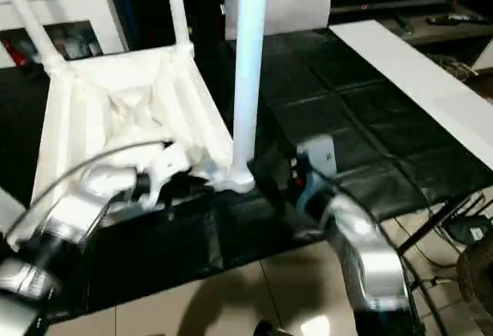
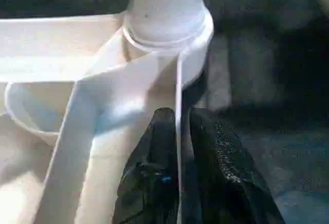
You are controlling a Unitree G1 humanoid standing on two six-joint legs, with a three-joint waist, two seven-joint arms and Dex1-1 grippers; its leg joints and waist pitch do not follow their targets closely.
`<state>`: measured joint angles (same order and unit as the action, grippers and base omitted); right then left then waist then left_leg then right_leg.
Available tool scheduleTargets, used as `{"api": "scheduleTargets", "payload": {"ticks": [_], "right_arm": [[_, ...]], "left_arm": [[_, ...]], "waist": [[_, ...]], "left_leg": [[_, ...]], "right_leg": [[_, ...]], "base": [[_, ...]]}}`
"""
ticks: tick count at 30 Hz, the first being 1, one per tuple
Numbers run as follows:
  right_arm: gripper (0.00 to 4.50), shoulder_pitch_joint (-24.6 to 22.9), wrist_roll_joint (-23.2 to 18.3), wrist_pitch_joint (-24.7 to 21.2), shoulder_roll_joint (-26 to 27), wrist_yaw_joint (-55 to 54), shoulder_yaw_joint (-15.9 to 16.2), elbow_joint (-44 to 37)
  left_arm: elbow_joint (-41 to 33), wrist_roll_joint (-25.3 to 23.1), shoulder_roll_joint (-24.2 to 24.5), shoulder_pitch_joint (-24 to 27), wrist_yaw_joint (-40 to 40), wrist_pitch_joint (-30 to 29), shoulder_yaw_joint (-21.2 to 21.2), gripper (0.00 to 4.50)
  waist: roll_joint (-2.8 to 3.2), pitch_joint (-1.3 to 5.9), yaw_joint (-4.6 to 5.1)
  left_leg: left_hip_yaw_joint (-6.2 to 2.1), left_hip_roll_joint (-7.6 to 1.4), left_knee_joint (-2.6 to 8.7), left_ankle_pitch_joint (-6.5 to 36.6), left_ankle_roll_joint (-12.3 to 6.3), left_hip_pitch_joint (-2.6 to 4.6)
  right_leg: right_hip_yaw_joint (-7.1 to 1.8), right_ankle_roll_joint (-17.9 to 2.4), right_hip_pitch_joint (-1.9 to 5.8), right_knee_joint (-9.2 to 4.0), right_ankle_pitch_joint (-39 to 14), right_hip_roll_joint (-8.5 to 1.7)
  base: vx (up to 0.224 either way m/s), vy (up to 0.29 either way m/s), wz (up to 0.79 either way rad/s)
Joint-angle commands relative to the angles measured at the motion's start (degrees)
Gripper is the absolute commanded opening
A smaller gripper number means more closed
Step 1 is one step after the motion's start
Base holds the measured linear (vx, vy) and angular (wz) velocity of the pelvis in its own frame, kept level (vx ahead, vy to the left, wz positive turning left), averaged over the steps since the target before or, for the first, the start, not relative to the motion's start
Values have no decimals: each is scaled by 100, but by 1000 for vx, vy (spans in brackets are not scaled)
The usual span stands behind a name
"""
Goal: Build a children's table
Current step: Rotate leg to tighten
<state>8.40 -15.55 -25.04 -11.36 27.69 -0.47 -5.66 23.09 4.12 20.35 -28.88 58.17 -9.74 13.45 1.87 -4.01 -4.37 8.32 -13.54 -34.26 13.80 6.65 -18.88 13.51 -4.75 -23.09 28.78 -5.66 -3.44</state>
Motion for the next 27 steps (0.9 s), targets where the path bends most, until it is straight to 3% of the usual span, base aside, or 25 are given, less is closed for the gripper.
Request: {"api": "scheduleTargets", "payload": {"ticks": [1,2,3,4,5,6,10,12,15,16,18,19,21,22,23,24,25,26,27], "right_arm": [[450,10,28,39,47,-108,49,-202],[450,-15,61,219,66,-94,61,-193],[450,-23,65,269,70,-91,65,-196],[450,-3,111,352,113,-81,140,-34],[450,25,147,384,145,-101,161,110],[450,52,178,440,168,-106,169,261],[450,281,297,884,225,-35,162,1235],[450,335,316,991,235,-14,165,1456],[450,417,452,1604,275,103,226,2291],[450,487,482,1779,299,158,240,2582],[450,753,647,2228,459,118,327,3382],[450,868,715,2437,520,102,365,3715],[450,1062,819,2815,615,46,414,4210],[450,1172,865,3003,692,-25,429,4478],[450,1258,898,3139,776,-67,451,4725],[450,1315,933,3225,833,-105,475,4909],[450,1495,1071,3532,1042,-262,571,5551],[450,1528,1098,3591,1082,-295,590,5675],[450,1528,1098,3591,1082,-295,590,5675]], "left_arm": [[-708,405,-126,131,-114,-250,-298,103],[-1069,493,-210,364,-382,-488,-440,103],[-1160,511,-231,427,-461,-543,-474,111],[-1457,465,-417,638,-1040,-851,-690,121],[-1631,483,-558,736,-1354,-996,-833,132],[-1785,510,-687,818,-1614,-1115,-957,132],[-2374,623,-1153,1101,-2530,-1422,-1374,149],[-2533,542,-1231,1189,-2726,-1401,-1414,149],[-3367,225,-1517,1750,-3305,-1536,-1385,149],[-3642,110,-1549,1956,-3467,-1632,-1282,149],[-3690,-9,-1393,2054,-3432,-1632,-1099,149],[-3675,-50,-1316,2077,-3398,-1600,-1025,149],[-3485,-183,-1168,2037,-3371,-1488,-931,149],[-3455,-178,-1112,2020,-3337,-1527,-900,178],[-3491,-92,-1100,2041,-3266,-1577,-906,184],[-3522,-7,-1125,2057,-3237,-1607,-938,184],[-3640,211,-1251,2111,-3226,-1707,-1055,190],[-3665,244,-1281,2121,-3236,-1725,-1078,190],[-3665,244,-1281,2121,-3236,-1725,-1078,204]], "waist": [[-60,501,-16],[-62,539,-65],[-46,512,-75],[-115,508,-54],[-92,506,-63],[-131,515,-49],[-141,507,-31],[-156,497,-21],[-174,455,27],[-213,458,66],[-210,447,123],[-180,435,167],[-179,398,225],[-177,391,235],[-136,381,262],[-149,374,282],[-146,359,310],[-136,320,287],[-136,320,287]], "left_leg": [[33,-50,356,361,-538,-35],[26,-77,357,125,-531,-75],[33,-91,355,57,-564,-74],[54,-77,351,35,-594,-71],[56,-65,348,18,-601,-77],[70,-60,344,42,-628,-62],[80,-76,336,566,-574,3],[84,-53,329,681,-569,1],[80,-78,334,917,-595,-2],[95,-53,309,1018,-584,10],[76,-55,308,1144,-616,-6],[40,-119,314,1335,-643,13],[-28,-249,366,1774,-593,24],[-41,-272,379,1891,-580,35],[-56,-293,395,2099,-533,47],[-67,-305,405,2186,-504,36],[-106,-357,456,2374,-459,-17],[-192,-562,625,2733,-436,-118],[-192,-562,625,2733,-436,-118]], "right_leg": [[-367,725,441,-356,-2431,-525],[-402,569,485,-231,-2164,-591],[-419,511,448,-239,-2128,-584],[-413,492,444,-235,-2177,-565],[-412,499,447,-233,-2190,-555],[-409,553,436,-257,-2271,-537],[-344,731,408,-388,-2775,-512],[-328,813,412,-418,-2892,-493],[-296,956,407,-477,-3106,-490],[-269,1055,398,-506,-3236,-473],[-246,1145,400,-527,-3371,-448],[-245,1117,397,-514,-3464,-454],[-287,1037,432,-438,-3537,-473],[-306,999,429,-407,-3585,-485],[-322,940,449,-370,-3659,-493],[-334,927,460,-346,-3701,-502],[-371,904,518,-247,-3749,-523],[-505,825,609,95,-3601,-519],[-505,825,609,95,-3601,-519]], "base": [[0,0,0],[0,0,0],[0,0,0],[0,0,0],[0,0,0],[0,0,0],[0,0,0],[0,0,0],[0,0,0],[0,0,0],[0,0,0],[0,0,0],[0,0,0],[0,0,0],[0,0,0],[0,0,0],[0,0,0],[0,0,0],[0,0,0]]}}
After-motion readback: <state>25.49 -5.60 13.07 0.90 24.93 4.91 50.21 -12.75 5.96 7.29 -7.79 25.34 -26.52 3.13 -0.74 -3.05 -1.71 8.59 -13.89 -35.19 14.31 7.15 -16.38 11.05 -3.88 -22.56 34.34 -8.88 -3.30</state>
